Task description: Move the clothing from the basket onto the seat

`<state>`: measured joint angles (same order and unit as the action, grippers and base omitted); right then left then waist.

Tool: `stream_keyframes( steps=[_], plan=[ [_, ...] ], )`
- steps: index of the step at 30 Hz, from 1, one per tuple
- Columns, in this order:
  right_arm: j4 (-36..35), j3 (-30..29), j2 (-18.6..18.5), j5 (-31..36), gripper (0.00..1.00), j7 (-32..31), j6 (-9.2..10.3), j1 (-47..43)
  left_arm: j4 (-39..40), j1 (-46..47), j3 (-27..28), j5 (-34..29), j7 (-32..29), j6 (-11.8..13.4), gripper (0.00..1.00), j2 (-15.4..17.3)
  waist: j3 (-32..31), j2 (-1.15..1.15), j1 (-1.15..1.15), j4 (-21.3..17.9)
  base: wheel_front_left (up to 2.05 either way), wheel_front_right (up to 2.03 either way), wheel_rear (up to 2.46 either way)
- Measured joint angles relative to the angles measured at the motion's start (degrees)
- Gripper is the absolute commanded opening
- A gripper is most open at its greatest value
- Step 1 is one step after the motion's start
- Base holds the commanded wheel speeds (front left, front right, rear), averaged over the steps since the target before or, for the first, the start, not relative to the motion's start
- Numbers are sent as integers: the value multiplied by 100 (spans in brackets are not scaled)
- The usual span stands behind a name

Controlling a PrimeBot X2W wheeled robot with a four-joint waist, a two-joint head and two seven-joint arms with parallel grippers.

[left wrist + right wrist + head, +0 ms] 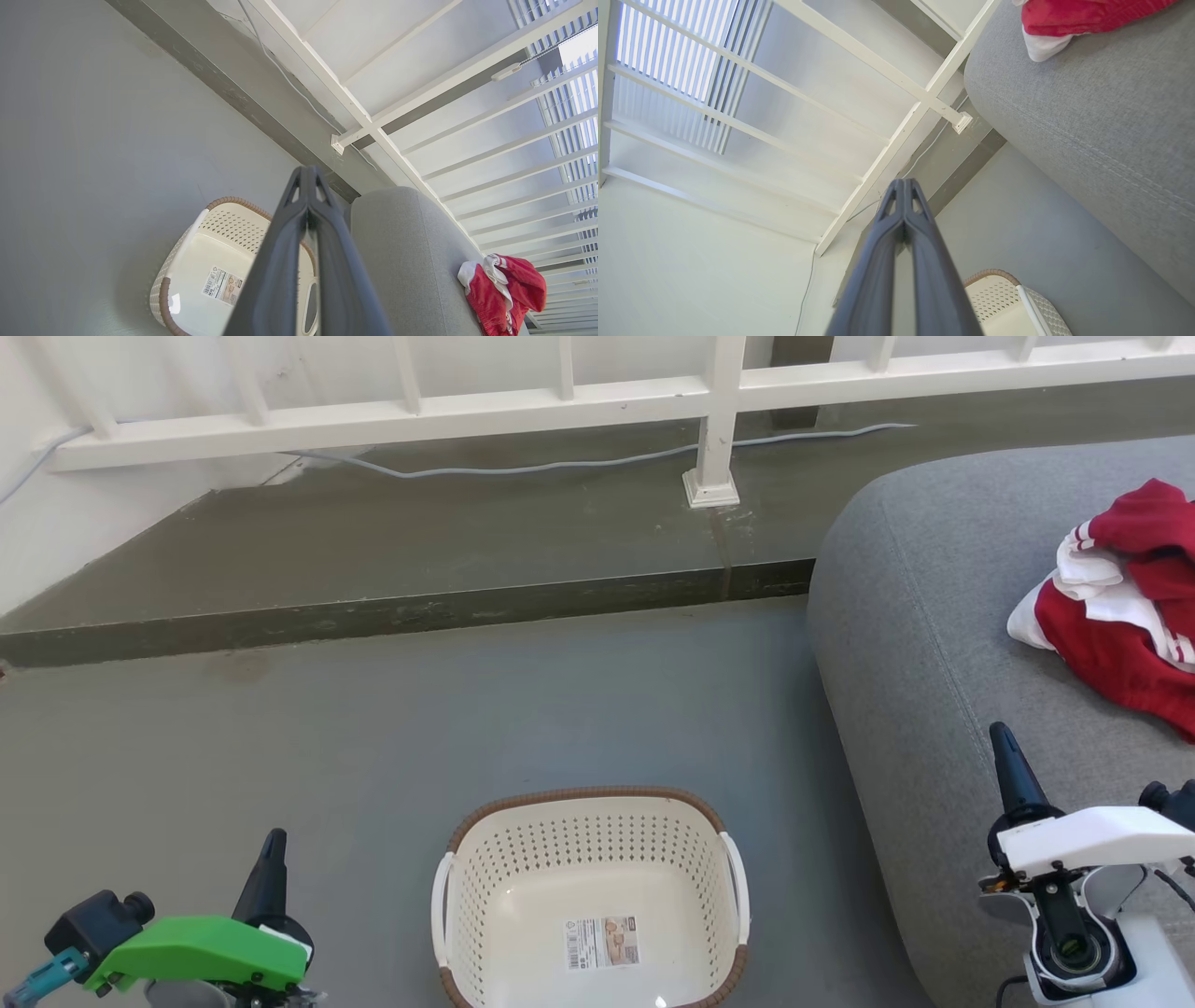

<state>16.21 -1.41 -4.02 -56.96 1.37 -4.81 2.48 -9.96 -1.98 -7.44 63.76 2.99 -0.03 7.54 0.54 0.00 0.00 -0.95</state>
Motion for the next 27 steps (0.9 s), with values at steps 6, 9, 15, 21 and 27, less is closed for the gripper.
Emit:
stream_keyframes(
  steps=[6, 9, 15, 21, 27],
  plan=[
    [0, -77, 22, -445, 0, -107, -24, 53, -64, 97, 94, 394, -101, -80, 0, -82, -5, 0, 0, 13, 0, 0, 0],
    [0, -137, 27, -688, 0, -153, -65, 53, -85, 105, 176, 634, -138, -105, 0, -88, -8, 0, 0, 19, 0, 0, 0],
    [0, -218, 46, -1134, 0, -259, -74, 55, -166, 157, 260, 1043, -230, -207, 0, -121, -13, 0, 0, 31, 0, 0, 0],
    [-1, -320, 55, -1602, 0, -378, -94, 58, -237, 216, 382, 1430, -298, -301, 0, -141, -18, 0, 0, 44, 0, 0, 0],
    [-1, -402, 79, -2070, 0, -486, -120, 61, -281, 238, 505, 1833, -399, -404, 0, -169, -23, 0, 0, 57, 0, 0, 0]
  ],
)
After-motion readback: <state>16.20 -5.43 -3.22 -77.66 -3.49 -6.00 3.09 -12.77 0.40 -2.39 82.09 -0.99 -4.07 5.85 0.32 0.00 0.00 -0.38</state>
